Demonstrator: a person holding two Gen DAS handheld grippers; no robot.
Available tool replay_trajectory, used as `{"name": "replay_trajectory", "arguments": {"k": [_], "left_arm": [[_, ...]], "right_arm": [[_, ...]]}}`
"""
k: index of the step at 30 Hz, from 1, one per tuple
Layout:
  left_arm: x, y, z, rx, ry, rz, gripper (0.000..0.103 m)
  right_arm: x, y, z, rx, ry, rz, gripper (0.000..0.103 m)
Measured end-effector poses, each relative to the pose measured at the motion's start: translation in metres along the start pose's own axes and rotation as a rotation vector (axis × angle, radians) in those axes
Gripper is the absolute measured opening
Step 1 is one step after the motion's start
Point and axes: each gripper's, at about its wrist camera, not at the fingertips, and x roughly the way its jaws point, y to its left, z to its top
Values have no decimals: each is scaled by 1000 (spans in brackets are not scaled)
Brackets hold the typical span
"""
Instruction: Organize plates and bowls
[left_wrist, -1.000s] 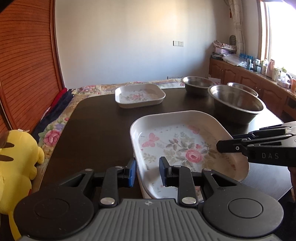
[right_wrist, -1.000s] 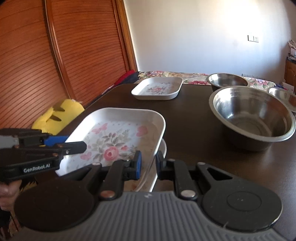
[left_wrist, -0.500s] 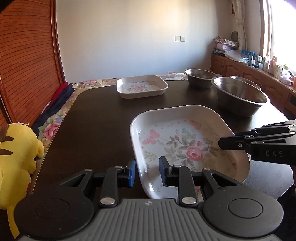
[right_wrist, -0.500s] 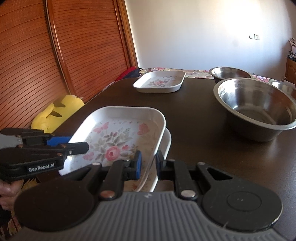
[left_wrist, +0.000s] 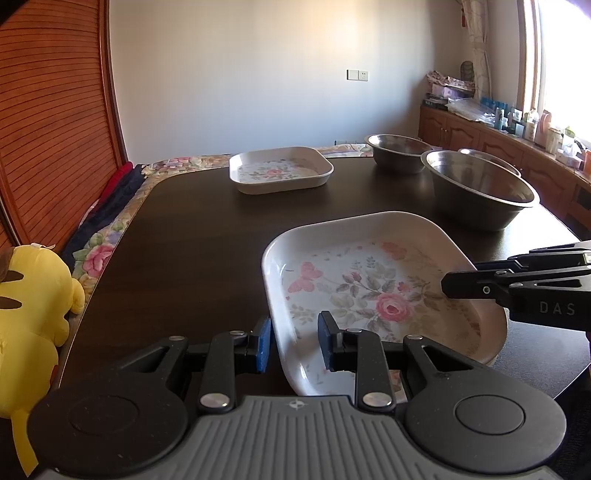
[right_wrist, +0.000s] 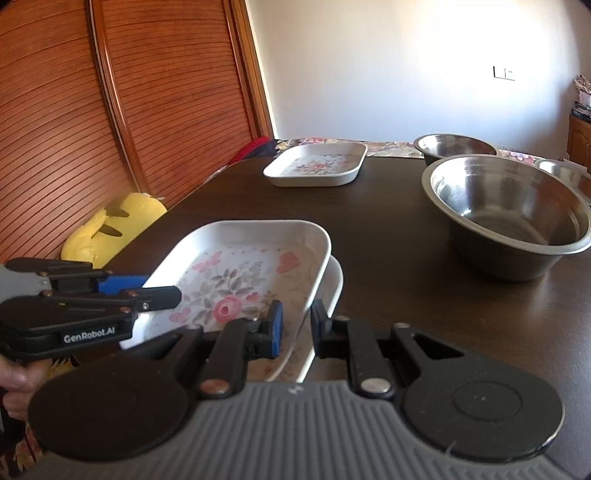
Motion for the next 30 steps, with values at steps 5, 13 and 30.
{"name": "replay_trajectory", "arguments": {"k": [5,13,30], "left_arm": [[4,-2,-1,8,9,-1,29],[3,-3,-1,12,1,-3,30],[-9,-5,6,12,-42,-10,43]], "right_arm": [[-2,0,-1,-12,-7,-12,19],[-3,-5,-3,3,-11,-12,20],[-11,-5,-1,2,-42,-10,20]]}}
